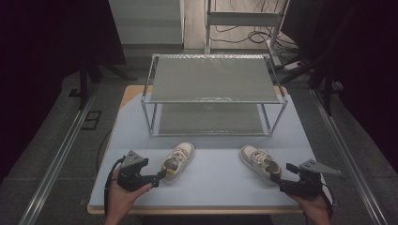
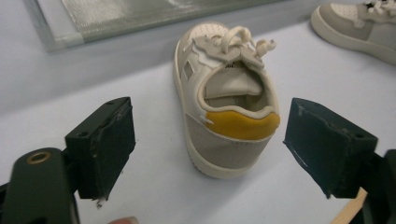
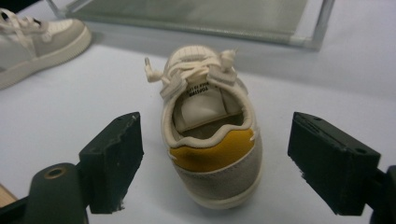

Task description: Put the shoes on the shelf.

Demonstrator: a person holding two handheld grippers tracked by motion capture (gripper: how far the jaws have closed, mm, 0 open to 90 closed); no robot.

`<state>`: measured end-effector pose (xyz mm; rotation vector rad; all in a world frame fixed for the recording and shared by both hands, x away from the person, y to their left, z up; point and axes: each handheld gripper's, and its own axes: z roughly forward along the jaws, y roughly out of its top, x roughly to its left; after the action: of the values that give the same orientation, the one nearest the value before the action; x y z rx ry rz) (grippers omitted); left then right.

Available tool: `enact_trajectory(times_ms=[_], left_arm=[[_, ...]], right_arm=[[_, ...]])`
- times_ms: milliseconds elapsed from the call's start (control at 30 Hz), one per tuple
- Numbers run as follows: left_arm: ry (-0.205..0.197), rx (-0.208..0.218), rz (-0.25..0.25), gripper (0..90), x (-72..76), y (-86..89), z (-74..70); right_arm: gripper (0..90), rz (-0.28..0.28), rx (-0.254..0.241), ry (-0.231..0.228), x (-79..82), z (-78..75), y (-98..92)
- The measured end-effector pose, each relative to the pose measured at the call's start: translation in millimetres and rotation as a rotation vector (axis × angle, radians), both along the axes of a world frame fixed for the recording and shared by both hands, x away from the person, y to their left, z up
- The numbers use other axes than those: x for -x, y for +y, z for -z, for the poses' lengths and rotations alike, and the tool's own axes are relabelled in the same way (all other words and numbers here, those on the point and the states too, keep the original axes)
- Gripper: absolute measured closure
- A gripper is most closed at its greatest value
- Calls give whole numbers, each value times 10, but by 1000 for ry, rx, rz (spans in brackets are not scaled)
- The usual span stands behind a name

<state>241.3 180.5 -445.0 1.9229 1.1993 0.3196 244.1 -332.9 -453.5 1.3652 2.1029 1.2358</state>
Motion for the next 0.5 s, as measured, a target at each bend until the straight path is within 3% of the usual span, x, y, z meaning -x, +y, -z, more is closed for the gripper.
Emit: enact_trajectory(times_ms=[267, 500], left_arm=[[40, -50, 20, 125, -95, -210, 145], [72, -103, 18, 114, -202, -368, 238]], right_arm=[[151, -11, 27, 47, -142, 131, 109], [154, -20, 54, 54, -266, 160, 225]])
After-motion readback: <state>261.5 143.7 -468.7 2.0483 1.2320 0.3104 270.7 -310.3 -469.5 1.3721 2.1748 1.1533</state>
